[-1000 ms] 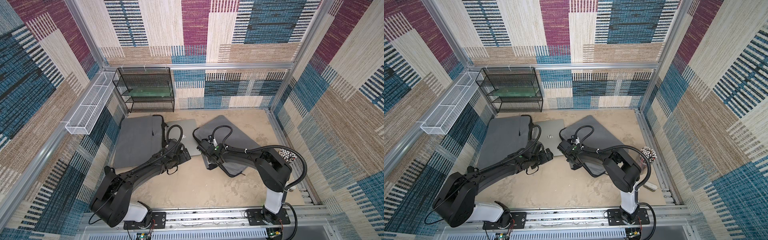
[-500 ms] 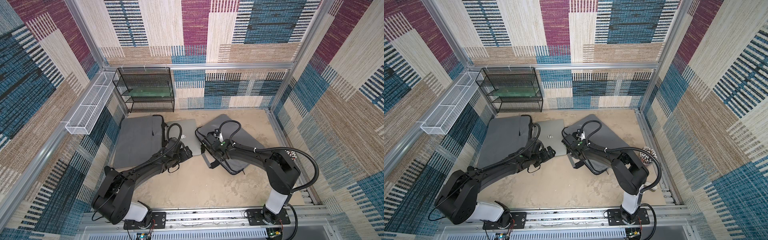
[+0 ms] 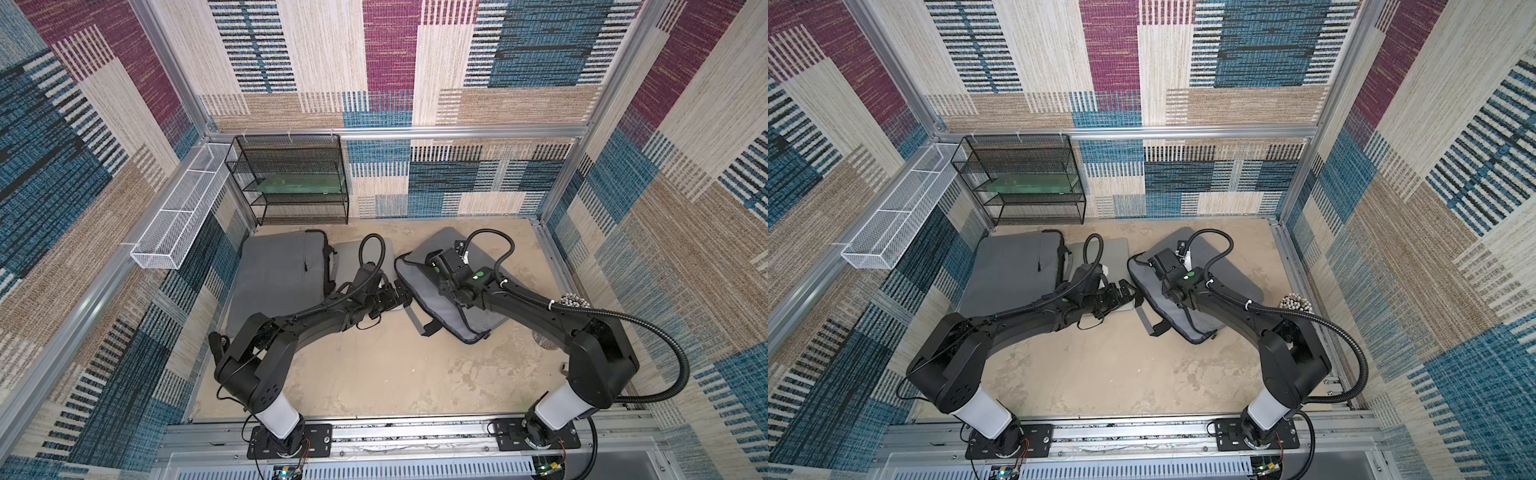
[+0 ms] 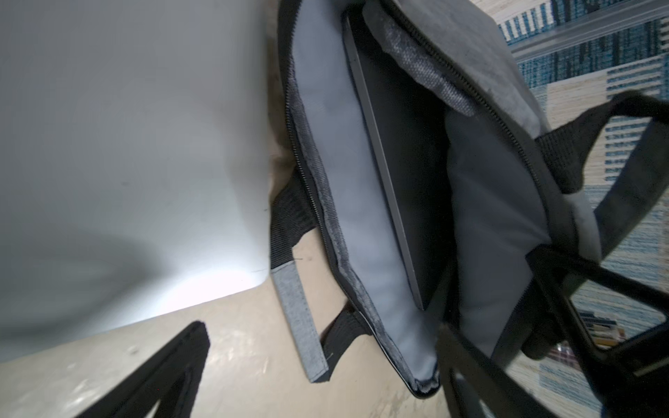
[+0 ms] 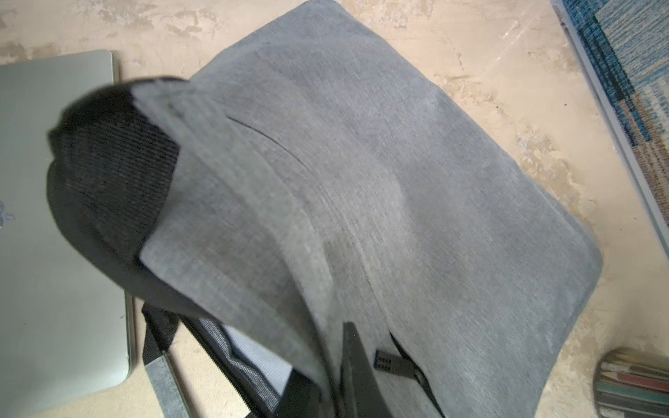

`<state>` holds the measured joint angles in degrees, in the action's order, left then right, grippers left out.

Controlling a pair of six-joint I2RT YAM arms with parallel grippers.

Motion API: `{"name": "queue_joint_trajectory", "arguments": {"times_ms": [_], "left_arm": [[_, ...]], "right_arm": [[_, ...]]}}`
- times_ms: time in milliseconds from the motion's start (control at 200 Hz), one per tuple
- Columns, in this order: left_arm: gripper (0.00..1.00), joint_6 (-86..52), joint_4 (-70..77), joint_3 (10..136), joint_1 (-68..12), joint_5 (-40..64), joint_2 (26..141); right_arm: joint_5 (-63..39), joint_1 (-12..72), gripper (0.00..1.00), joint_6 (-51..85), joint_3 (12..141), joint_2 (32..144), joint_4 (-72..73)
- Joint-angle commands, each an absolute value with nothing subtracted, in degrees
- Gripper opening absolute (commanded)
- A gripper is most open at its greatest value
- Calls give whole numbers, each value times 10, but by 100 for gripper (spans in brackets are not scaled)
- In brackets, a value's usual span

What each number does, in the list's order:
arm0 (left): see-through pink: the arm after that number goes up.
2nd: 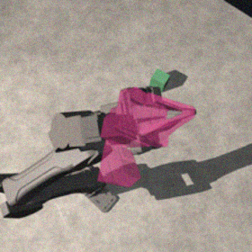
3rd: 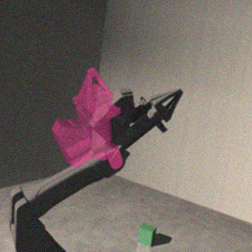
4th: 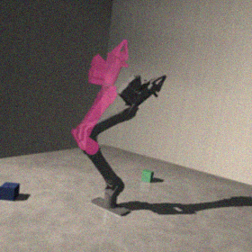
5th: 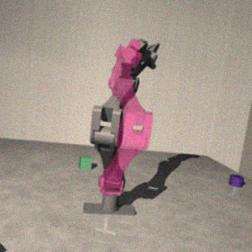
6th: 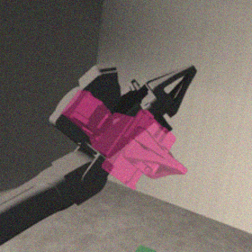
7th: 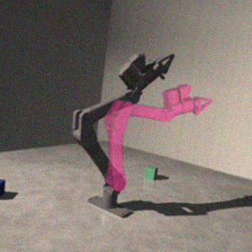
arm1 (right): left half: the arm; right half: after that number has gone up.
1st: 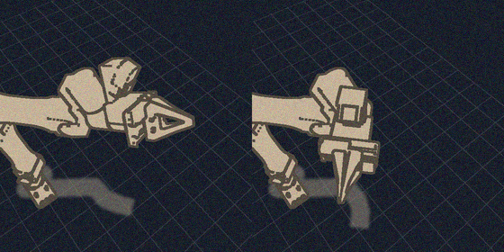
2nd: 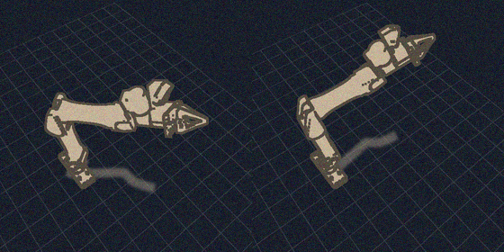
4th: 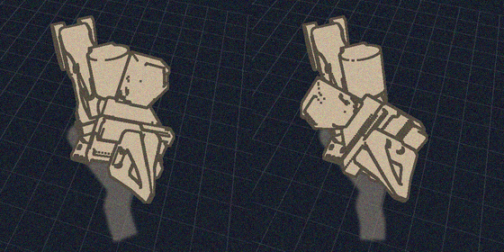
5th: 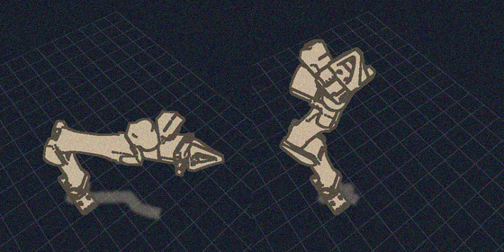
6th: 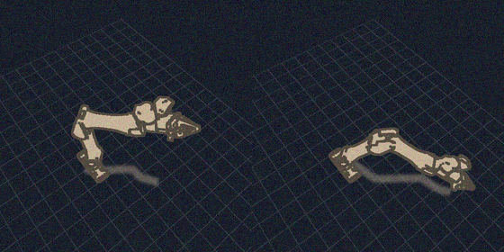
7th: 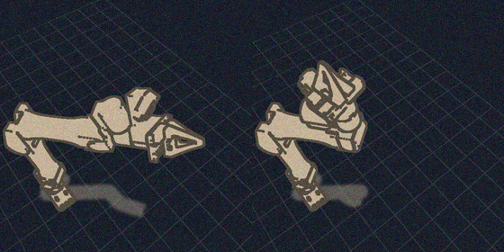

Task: Open the zippered laptop bag and take out the laptop
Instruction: Open the bag flap on the zippered laptop bag, then take out the laptop from the zippered laptop bag.

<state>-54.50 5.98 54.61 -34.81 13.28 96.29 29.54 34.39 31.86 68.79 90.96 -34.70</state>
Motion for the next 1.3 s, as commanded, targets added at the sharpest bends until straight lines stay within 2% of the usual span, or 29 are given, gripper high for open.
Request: {"name": "queue_joint_trajectory", "arguments": {"times_ms": [0, 306, 551, 912, 1162, 1292], "left_arm": [[96, -578, 128, 575, -360, 175, 995], [76, -625, 202, 658, -386, 203, 1097], [58, -707, 336, 687, -392, 237, 1191], [54, -733, 345, 729, -404, 242, 1254], [43, -744, 384, 744, -408, 242, 1278], [42, -761, 412, 756, -409, 252, 1299]], "right_arm": [[264, 323, 0, 326, 682, 887, -297], [192, 286, 0, 325, 662, 828, -262], [181, 283, 0, 325, 664, 815, -263], [175, 283, 0, 323, 663, 809, -256], [165, 283, 0, 319, 669, 816, -255], [158, 283, 0, 319, 667, 815, -250]]}}
